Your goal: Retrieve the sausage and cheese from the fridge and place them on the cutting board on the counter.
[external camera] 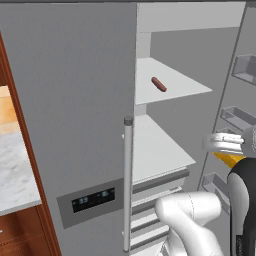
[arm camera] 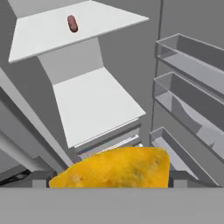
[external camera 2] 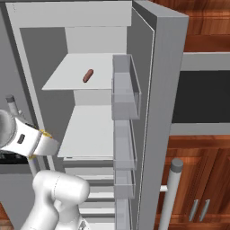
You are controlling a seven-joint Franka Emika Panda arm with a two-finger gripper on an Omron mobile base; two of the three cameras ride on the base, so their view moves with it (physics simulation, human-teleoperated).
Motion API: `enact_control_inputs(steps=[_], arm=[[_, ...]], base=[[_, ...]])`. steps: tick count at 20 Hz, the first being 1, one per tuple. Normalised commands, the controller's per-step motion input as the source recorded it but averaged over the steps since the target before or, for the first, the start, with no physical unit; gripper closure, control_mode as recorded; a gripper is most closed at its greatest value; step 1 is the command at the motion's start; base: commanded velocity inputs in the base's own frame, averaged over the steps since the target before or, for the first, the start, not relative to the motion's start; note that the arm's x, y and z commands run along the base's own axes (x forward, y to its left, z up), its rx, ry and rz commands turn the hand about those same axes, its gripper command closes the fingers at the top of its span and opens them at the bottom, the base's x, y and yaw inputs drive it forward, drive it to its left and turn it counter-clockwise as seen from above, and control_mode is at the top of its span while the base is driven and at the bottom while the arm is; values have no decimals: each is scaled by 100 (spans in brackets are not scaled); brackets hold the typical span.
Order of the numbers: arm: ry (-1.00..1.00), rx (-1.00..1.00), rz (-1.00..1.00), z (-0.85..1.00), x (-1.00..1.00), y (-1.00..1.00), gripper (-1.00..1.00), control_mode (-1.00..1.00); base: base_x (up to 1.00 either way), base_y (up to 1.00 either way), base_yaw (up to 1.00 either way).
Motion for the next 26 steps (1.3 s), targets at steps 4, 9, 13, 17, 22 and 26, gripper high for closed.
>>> enact_control_inputs(steps=[4,9,13,17,22,26], arm=[[-3,0,0,0,-9,0,100,-100],[0,0,0,0,0,0,100,100],[0,0,0,0,0,0,100,100],[0,0,0,0,0,0,100,100],[0,0,0,0,0,0,100,100],[0,0,0,0,0,0,100,100]], base=[[0,0,0],[-10,6,1],[-63,37,3],[-87,56,9],[-83,70,57],[-46,41,97]])
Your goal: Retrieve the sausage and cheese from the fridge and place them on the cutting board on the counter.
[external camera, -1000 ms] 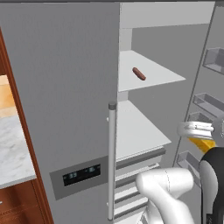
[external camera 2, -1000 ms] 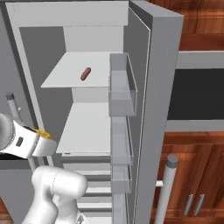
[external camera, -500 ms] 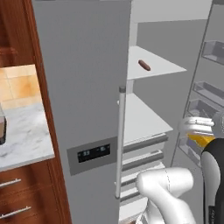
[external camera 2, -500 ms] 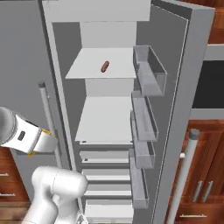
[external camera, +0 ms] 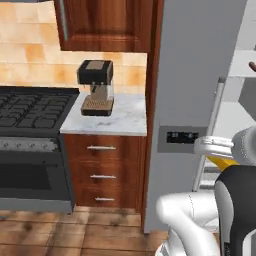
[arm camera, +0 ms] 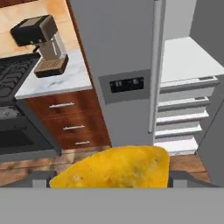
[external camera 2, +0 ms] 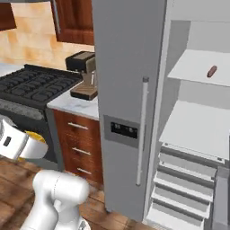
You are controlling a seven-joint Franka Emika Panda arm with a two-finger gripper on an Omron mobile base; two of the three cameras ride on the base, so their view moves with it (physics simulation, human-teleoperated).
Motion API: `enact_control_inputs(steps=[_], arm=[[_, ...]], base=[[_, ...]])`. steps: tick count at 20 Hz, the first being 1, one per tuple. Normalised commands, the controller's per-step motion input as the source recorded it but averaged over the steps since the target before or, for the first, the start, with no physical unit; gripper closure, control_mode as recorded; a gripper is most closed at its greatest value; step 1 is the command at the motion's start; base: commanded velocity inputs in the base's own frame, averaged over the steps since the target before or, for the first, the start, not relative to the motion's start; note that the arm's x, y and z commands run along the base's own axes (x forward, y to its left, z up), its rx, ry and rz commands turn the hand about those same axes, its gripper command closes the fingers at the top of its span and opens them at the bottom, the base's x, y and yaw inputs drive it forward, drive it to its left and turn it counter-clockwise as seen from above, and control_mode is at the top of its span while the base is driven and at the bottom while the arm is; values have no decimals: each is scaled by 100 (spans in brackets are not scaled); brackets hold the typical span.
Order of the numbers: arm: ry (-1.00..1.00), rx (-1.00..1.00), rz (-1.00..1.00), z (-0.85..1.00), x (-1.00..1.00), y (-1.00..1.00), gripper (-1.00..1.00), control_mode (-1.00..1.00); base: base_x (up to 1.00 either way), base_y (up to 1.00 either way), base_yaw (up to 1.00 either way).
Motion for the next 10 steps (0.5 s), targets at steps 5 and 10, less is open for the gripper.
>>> enact_control_inputs(steps=[5,10], arm=[[0,0,0,0,0,0,100,100],[0,0,0,0,0,0,100,100]], base=[[-15,9,100],[-5,0,100]])
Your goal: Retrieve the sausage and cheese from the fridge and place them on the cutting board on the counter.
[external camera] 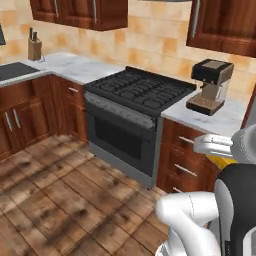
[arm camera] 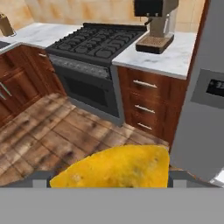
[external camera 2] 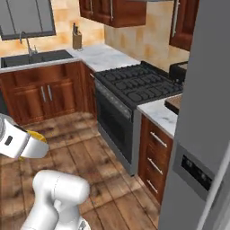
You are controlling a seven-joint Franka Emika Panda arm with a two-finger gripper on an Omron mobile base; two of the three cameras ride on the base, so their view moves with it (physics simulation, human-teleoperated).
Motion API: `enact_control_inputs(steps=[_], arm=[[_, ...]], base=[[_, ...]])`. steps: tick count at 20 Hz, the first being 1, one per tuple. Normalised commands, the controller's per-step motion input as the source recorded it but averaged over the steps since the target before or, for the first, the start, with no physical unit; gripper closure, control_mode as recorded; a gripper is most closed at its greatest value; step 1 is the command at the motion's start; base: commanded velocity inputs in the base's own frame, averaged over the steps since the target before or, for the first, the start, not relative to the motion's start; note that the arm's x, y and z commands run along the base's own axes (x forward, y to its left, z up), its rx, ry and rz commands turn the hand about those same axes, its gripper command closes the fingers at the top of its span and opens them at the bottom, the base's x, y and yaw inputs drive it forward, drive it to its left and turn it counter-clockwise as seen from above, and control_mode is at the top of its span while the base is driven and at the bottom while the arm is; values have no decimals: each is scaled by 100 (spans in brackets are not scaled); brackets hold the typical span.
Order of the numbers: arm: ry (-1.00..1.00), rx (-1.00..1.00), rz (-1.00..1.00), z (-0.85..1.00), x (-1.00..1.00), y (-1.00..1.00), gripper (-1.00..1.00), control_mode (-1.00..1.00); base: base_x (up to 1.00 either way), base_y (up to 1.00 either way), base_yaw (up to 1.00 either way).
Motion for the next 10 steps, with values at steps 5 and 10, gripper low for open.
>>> enact_control_inputs(steps=[5,10], arm=[[0,0,0,0,0,0,100,100],[0,0,0,0,0,0,100,100]], base=[[7,6,100],[64,2,89]])
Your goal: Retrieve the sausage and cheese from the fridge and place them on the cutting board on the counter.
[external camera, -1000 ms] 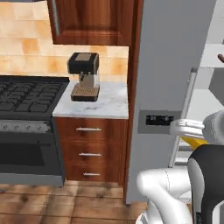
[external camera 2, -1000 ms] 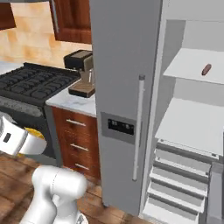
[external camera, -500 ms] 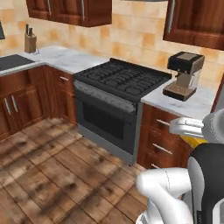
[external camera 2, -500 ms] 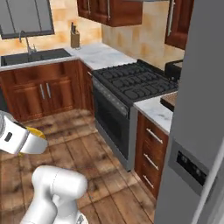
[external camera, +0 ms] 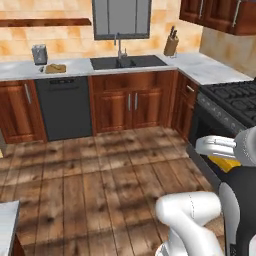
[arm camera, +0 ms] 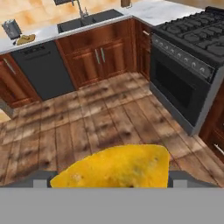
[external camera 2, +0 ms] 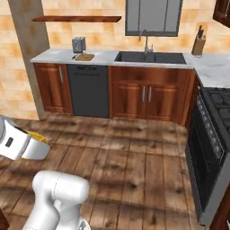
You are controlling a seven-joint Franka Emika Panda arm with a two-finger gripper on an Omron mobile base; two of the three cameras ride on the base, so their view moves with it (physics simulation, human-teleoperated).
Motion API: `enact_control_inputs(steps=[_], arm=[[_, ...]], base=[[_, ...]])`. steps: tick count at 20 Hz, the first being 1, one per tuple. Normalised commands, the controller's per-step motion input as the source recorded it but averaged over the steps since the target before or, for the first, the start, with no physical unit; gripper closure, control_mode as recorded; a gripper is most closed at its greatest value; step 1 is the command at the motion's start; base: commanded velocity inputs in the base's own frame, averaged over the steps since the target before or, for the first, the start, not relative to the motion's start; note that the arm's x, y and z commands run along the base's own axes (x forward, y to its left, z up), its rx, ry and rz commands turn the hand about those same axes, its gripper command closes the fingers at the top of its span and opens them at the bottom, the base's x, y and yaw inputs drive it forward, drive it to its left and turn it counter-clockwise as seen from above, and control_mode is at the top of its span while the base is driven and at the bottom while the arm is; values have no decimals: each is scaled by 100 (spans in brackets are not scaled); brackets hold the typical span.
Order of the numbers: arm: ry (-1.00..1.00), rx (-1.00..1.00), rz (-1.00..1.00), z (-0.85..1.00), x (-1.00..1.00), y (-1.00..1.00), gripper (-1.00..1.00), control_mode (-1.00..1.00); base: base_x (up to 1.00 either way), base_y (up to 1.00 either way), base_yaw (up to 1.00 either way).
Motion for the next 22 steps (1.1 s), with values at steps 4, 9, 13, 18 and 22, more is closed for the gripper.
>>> enact_control_inputs(steps=[4,9,13,18,22], arm=[[0,0,0,0,0,0,100,100],[0,0,0,0,0,0,100,100],[0,0,0,0,0,0,100,100],[0,0,0,0,0,0,100,100],[0,0,0,0,0,0,100,100]], base=[[100,-3,36],[100,-6,20],[100,1,28],[100,0,42],[100,-19,25]])
